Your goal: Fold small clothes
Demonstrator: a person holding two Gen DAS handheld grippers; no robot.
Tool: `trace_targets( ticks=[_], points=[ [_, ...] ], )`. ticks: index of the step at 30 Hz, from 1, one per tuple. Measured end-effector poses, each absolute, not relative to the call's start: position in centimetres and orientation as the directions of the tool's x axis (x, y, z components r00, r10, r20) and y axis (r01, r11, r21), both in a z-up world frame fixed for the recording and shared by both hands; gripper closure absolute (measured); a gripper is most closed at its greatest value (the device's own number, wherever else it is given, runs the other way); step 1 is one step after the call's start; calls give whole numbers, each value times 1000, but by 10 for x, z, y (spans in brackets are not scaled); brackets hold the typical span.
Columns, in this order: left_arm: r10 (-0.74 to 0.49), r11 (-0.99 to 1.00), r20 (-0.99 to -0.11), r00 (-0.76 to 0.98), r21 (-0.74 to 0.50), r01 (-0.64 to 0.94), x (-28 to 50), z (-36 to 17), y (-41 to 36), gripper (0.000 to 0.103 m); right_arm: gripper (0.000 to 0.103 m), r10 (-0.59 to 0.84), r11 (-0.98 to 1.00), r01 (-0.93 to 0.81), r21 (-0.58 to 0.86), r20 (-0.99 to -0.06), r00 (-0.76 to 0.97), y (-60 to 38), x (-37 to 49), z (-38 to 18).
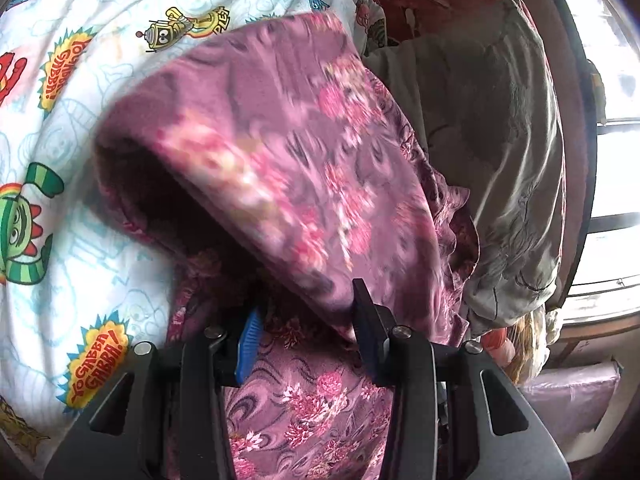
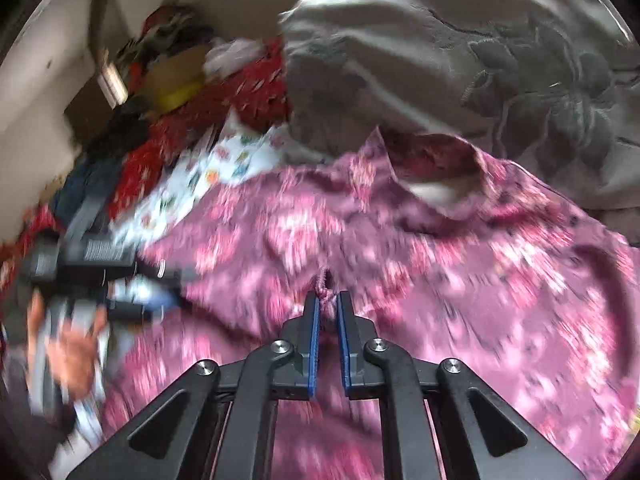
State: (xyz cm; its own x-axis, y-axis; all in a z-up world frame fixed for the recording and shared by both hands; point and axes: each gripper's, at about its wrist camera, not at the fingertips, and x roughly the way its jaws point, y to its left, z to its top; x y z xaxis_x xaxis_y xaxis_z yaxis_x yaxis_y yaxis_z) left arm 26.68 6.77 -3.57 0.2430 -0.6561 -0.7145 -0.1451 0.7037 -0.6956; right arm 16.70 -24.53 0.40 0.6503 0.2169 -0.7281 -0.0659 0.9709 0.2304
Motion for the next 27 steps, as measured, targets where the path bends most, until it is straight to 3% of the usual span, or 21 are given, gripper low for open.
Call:
trace_targets(
  ticks=[3, 7, 8, 9, 11, 12, 16, 17, 18, 19, 27],
  points=[
    [-651, 711, -720, 238, -689, -141, 264, -35, 68, 64, 101, 150, 979, 28, 204, -800, 581, -262, 136, -19],
    [-645, 719, -728, 234, -681, -138, 262, -34, 68, 64, 92, 227, 887, 148, 437, -693, 684, -292, 115, -5],
    [-644, 719, -729, 233, -680, -140, 262, -34, 69, 64, 84, 262, 849, 157, 505, -660, 704, -297, 116, -3],
    [-644, 719, -729, 232, -680, -143, 262, -34, 70, 63, 60, 300, 799, 171, 577, -628, 718, -301, 120, -4],
    [-645, 718, -728, 232, -681, -144, 263, -34, 68, 63, 35, 317, 739, 209, 640, -604, 731, -301, 131, -10],
    [-645, 718, -729, 230, -681, -144, 263, -34, 67, 62, 35, 325, 720, 223, 657, -603, 729, -295, 141, -14],
    [-638, 724, -736, 227, -673, -149, 264, -33, 66, 61, 35, 355, 677, 258, 689, -613, 705, -275, 174, -34],
    [-636, 726, -738, 225, -671, -148, 265, -33, 65, 61, 44, 331, 690, 260, 676, -613, 717, -269, 178, -34],
    [-635, 728, -740, 223, -669, -148, 265, -32, 65, 61, 73, 316, 702, 252, 666, -608, 728, -268, 180, -32],
    [-632, 731, -743, 222, -666, -148, 265, -31, 64, 60, 89, 317, 704, 251, 664, -610, 727, -270, 180, -28],
    [-614, 739, -752, 241, -654, -159, 257, -25, 57, 55, 92, 211, 761, 209, 615, -538, 816, -318, 136, 23]
  ],
)
